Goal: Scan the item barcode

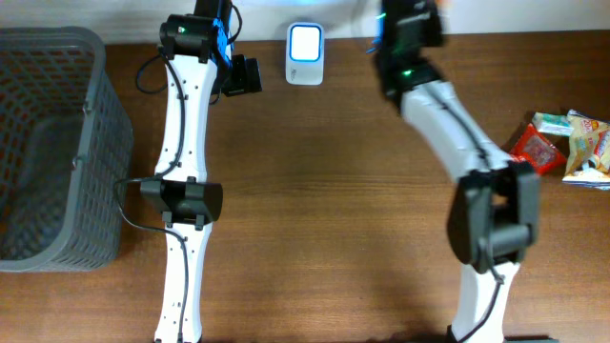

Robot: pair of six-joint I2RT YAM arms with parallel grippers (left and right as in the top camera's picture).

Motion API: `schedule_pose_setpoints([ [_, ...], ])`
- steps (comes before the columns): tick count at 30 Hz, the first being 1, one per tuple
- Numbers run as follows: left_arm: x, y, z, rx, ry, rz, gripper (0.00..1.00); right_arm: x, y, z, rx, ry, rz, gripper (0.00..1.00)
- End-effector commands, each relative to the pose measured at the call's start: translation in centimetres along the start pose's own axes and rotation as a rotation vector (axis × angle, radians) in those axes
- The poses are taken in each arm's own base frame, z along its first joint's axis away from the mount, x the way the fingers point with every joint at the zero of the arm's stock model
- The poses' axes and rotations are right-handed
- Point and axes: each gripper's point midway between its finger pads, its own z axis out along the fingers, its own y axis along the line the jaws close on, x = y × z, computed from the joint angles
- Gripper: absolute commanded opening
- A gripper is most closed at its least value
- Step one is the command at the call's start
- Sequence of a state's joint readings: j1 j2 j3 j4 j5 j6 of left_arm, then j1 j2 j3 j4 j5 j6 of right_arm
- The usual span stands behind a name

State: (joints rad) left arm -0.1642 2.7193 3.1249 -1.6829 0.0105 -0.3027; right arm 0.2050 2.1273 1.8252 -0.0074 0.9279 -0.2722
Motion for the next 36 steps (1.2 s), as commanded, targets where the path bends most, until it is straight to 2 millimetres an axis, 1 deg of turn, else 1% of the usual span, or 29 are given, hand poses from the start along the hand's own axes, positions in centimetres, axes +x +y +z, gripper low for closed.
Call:
schedule_pose_setpoints([
  [1, -0.1, -0.1, -0.3, -0.004, -0.007, 0.008, 0.99, 6.2, -9.9, 2.0, 0.378, 0.224, 0.025, 0.04],
  [2, -0.1, -0.1, -0.3, -0.004, -0.007, 0.008, 0.99, 8.7, -11.7, 2.7, 0.41, 0.298, 0.008, 0.04],
  [4, -0.1, -0.1, -0.3, -0.004, -0.007, 0.008, 0.99, 13.3, -14.5, 3.6, 0.439, 0.425, 0.049, 0.04],
  [5, -0.1, -0.1, -0.3, -0.004, -0.007, 0.008, 0.99, 16.2, -15.6, 4.1, 0.412, 0.518, 0.095, 0.04],
  [6, -0.1, -0.1, -0.3, -0.004, -0.007, 0.008, 0.99, 18.2, -16.6, 4.5, 0.399, 0.582, 0.131, 0.04],
  [7, -0.1, -0.1, -0.3, -0.005, -0.007, 0.008, 0.99, 20.9, -18.1, 5.0, 0.382, 0.676, 0.185, 0.04],
  [9, -0.1, 0.0, -0.3, -0.004, -0.007, 0.008, 0.99, 23.3, -19.6, 5.6, 0.355, 0.756, 0.243, 0.04],
  [10, -0.1, -0.1, -0.3, -0.004, -0.007, 0.008, 0.99, 25.0, -21.0, 5.8, 0.352, 0.814, 0.271, 0.05],
  [11, -0.1, -0.1, -0.3, -0.004, -0.007, 0.008, 0.99, 26.9, -21.8, 6.3, 0.322, 0.871, 0.323, 0.21],
  [12, -0.1, -0.1, -0.3, -0.005, -0.007, 0.008, 0.99, 27.6, -21.5, 6.6, 0.277, 0.895, 0.371, 0.37],
  [14, -0.1, 0.0, -0.3, -0.004, -0.007, 0.008, 0.99, 28.4, -20.6, 6.9, 0.186, 0.934, 0.442, 0.56],
  [15, -0.1, 0.0, -0.3, -0.004, -0.007, 0.008, 0.99, 28.5, -20.0, 7.0, 0.125, 0.948, 0.449, 0.58],
  [16, -0.1, 0.0, -0.3, -0.004, -0.007, 0.008, 0.99, 28.5, -19.5, 7.1, 0.078, 0.953, 0.435, 0.97],
  [18, -0.1, 0.0, -0.3, -0.004, -0.007, 0.008, 0.99, 28.4, -19.3, 6.6, 0.035, 0.965, 0.377, 0.99],
  [20, -0.1, -0.1, -0.3, -0.004, -0.007, 0.008, 0.99, 27.3, -19.7, 5.6, 0.009, 0.965, 0.393, 0.98],
  [21, -0.1, 0.0, -0.3, -0.004, -0.007, 0.008, 0.99, 25.5, -20.2, 4.6, -0.027, 0.945, 0.423, 0.99],
  [22, -0.1, 0.0, -0.3, -0.004, -0.007, 0.008, 0.99, 24.3, -20.3, 3.9, -0.068, 0.93, 0.441, 0.99],
  [23, -0.1, 0.0, -0.3, -0.004, -0.007, 0.008, 0.99, 22.5, -20.4, 2.7, -0.136, 0.906, 0.46, 0.99],
  [25, -0.1, 0.0, -0.3, -0.004, -0.007, 0.008, 0.99, 18.1, -20.9, -1.2, -0.292, 0.846, 0.516, 0.99],
  [26, -0.1, -0.1, -0.3, -0.004, -0.007, 0.008, 0.99, 16.5, -21.3, -2.7, -0.333, 0.819, 0.542, 0.98],
  [27, -0.1, 0.0, -0.3, -0.004, -0.007, 0.008, 0.99, 14.3, -21.6, -4.7, -0.409, 0.769, 0.567, 0.99],
  [28, -0.1, 0.0, -0.3, -0.004, -0.007, 0.008, 0.99, 13.0, -21.9, -6.1, -0.46, 0.731, 0.55, 0.99],
  [29, -0.1, 0.0, -0.3, -0.004, -0.007, 0.008, 0.99, 12.1, -22.6, -8.1, -0.483, 0.714, 0.552, 0.99],
  [30, -0.1, -0.1, -0.3, -0.004, -0.007, 0.008, 0.99, 11.7, -22.9, -10.0, -0.514, 0.72, 0.56, 0.99],
  [31, -0.1, -0.1, -0.3, -0.004, -0.007, 0.008, 0.99, 11.9, -22.7, -12.2, -0.546, 0.737, 0.56, 0.99],
  [32, -0.1, 0.0, -0.3, -0.004, -0.007, 0.008, 0.99, 12.4, -22.5, -13.8, -0.559, 0.755, 0.545, 0.99],
  [33, -0.1, 0.0, -0.3, -0.004, -0.007, 0.008, 0.99, 13.6, -21.6, -16.2, -0.589, 0.769, 0.518, 0.99],
  [34, -0.1, -0.1, -0.3, -0.004, -0.007, 0.008, 0.99, 14.5, -20.7, -17.6, -0.613, 0.767, 0.499, 0.99],
  [36, -0.1, 0.0, -0.3, -0.004, -0.007, 0.008, 0.99, 16.6, -17.4, -21.9, -0.755, 0.741, 0.473, 0.99],
])
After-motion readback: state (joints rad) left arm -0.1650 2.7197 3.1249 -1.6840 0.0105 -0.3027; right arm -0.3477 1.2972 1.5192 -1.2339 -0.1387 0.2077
